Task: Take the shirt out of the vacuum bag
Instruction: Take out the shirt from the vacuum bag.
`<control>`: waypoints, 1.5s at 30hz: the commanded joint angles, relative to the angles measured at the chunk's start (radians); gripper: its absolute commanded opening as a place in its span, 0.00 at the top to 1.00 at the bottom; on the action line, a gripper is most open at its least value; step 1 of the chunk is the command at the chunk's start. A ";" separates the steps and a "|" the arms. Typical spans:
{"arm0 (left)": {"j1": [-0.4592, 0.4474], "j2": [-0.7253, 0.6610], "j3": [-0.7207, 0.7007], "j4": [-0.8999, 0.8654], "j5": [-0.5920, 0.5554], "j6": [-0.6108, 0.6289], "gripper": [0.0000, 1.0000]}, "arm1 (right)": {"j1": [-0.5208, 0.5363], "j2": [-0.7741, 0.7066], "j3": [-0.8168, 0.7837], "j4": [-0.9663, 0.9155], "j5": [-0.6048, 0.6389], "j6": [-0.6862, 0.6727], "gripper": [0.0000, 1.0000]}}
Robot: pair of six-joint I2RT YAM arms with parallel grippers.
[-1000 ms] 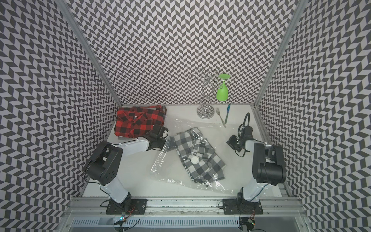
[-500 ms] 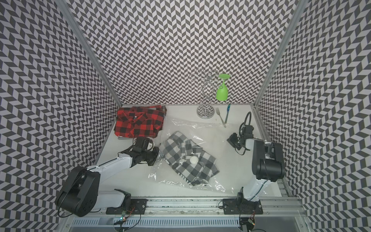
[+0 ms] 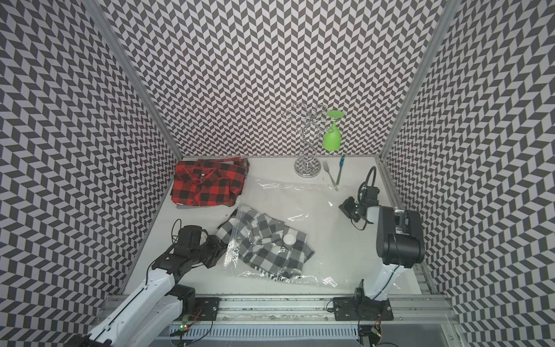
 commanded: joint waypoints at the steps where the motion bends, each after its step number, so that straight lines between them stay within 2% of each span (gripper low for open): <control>1: 0.010 -0.064 -0.022 -0.132 -0.020 -0.097 1.00 | -0.004 0.054 -0.026 -0.057 0.060 0.003 0.83; 3: 0.014 -0.068 0.005 -0.170 -0.027 -0.089 1.00 | -0.005 0.053 -0.025 -0.059 0.061 0.000 0.83; 4: 0.013 -0.055 0.029 -0.188 -0.036 -0.074 0.98 | -0.004 0.050 -0.022 -0.060 0.060 -0.004 0.83; 5: 0.014 -0.030 0.062 -0.216 -0.051 -0.047 0.91 | -0.004 0.049 -0.020 -0.064 0.062 -0.007 0.83; 7: 0.014 0.044 0.168 -0.294 -0.104 0.023 0.58 | -0.004 0.045 -0.016 -0.068 0.060 -0.009 0.83; 9: 0.013 0.147 0.349 -0.390 -0.204 0.124 0.31 | -0.004 0.042 -0.006 -0.071 0.038 -0.007 0.81; 10: 0.014 0.195 0.430 -0.433 -0.249 0.168 0.14 | -0.003 0.040 -0.002 -0.072 0.036 -0.004 0.81; 11: 0.014 0.251 0.521 -0.473 -0.296 0.217 0.08 | -0.002 0.038 0.002 -0.072 0.037 -0.003 0.80; 14: 0.014 0.379 0.732 -0.509 -0.361 0.372 0.04 | -0.002 0.040 0.021 -0.087 0.041 -0.009 0.78; 18: 0.013 0.530 0.869 -0.498 -0.342 0.596 0.03 | 0.000 0.030 0.028 -0.097 0.044 -0.011 0.74; 21: -0.015 0.643 0.959 -0.597 -0.384 0.689 0.02 | 0.004 0.022 0.050 -0.130 0.052 -0.035 0.69; 23: -0.044 0.653 0.950 -0.607 -0.406 0.721 0.02 | 0.004 0.006 0.053 -0.133 0.043 -0.041 0.65; 29: -0.055 0.660 0.836 -0.594 -0.336 0.812 0.03 | 0.004 -0.026 0.104 -0.184 0.037 -0.071 0.52; 35: -0.068 0.761 0.830 -0.613 -0.382 0.878 0.04 | 0.011 -0.038 0.193 -0.256 0.046 -0.107 0.49; 45: -0.075 0.910 0.799 -0.532 -0.423 0.957 0.03 | 0.043 -0.107 0.249 -0.284 -0.020 -0.121 0.45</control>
